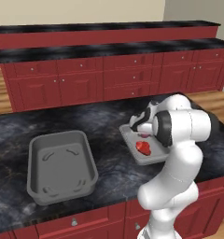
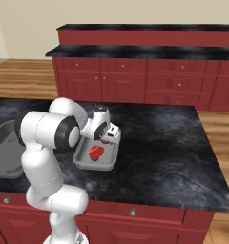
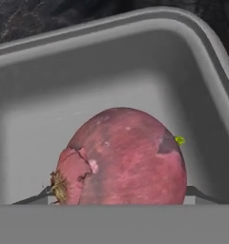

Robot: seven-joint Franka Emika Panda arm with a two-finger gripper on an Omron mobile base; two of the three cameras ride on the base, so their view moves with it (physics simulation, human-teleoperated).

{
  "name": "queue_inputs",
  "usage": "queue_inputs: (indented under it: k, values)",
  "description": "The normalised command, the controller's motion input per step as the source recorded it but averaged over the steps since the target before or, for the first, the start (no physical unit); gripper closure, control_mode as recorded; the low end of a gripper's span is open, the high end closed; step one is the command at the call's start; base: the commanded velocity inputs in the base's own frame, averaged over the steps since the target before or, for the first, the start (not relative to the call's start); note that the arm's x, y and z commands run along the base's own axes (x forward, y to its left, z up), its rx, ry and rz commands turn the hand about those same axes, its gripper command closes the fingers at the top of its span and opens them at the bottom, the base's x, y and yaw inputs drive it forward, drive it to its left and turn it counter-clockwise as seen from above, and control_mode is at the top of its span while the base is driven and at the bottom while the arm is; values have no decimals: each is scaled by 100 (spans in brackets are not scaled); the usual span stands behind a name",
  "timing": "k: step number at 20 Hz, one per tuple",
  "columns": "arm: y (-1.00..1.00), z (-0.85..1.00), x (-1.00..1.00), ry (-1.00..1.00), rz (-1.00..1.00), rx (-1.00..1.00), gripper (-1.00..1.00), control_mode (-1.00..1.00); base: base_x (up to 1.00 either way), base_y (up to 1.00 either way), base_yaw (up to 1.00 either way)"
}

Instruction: Place one onion and one steak in each tupperware on the nearby counter, to pack two identical lunches.

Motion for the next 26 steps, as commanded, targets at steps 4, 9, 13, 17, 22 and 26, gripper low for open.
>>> queue_inputs:
  k: [4,9,13,17,22,26]
  values:
    - [0,46,-19,0,-3,0,-100,-100,0,0,0]
    - [6,32,20,0,0,0,-100,-100,0,0,0]
    - [2,37,-3,-1,0,0,-100,-100,0,0,0]
    - [-3,71,-96,-13,0,0,-100,-100,0,0,0]
    - [1,39,-100,-21,0,-1,-100,-100,0,0,0]
    - [12,7,-75,-19,4,-7,-100,100,-25,2,2]
